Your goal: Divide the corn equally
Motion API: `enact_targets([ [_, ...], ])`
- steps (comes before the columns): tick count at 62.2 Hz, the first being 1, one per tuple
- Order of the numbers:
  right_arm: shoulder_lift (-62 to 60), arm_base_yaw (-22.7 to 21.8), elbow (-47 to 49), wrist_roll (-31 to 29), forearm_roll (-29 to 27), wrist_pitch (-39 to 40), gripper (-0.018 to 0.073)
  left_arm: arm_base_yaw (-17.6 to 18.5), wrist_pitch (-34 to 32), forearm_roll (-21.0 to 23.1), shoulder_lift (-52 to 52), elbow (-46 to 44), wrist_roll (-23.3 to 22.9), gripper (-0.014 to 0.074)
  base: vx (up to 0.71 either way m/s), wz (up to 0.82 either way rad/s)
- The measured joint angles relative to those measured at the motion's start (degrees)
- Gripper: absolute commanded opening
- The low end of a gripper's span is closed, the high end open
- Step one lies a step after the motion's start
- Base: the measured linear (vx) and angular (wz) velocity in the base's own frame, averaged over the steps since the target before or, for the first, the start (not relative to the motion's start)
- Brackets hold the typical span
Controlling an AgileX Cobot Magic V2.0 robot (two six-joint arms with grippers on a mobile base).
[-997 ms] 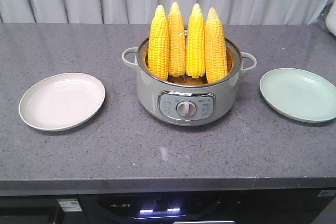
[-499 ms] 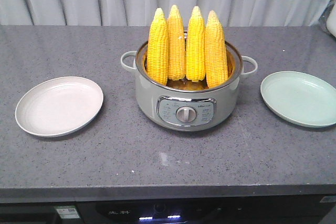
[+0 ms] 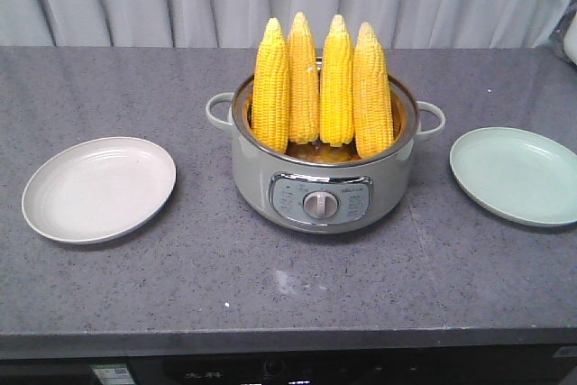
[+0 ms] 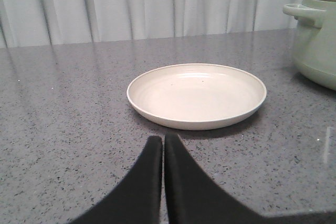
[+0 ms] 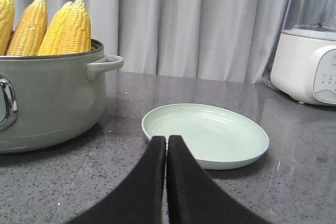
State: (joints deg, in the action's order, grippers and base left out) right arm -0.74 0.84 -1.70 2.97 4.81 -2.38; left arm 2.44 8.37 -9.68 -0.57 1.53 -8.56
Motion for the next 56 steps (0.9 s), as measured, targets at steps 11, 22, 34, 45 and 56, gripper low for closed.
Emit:
enact_targets([
  [11,0.0,0.0,0.0,0.0,0.0,0.0,-0.0001,0.0,0.0,0.0,0.0,0.0,0.0,-0.0007,0.02,0.0],
  [22,0.0,0.0,0.0,0.0,0.0,0.0,-0.0001,0.0,0.0,0.0,0.0,0.0,0.0,-0.0007,0.02,0.0],
  [34,0.0,0.0,0.0,0.0,0.0,0.0,-0.0001,0.0,0.0,0.0,0.0,0.0,0.0,-0.0007,0.03,-0.01],
  [45,0.0,0.0,0.0,0.0,0.0,0.0,-0.0001,0.0,0.0,0.0,0.0,0.0,0.0,-0.0007,0.03,-0.01],
  [56,0.0,0.0,0.0,0.0,0.0,0.0,-0.0001,0.0,0.0,0.0,0.0,0.0,0.0,-0.0007,0.04,-0.01],
])
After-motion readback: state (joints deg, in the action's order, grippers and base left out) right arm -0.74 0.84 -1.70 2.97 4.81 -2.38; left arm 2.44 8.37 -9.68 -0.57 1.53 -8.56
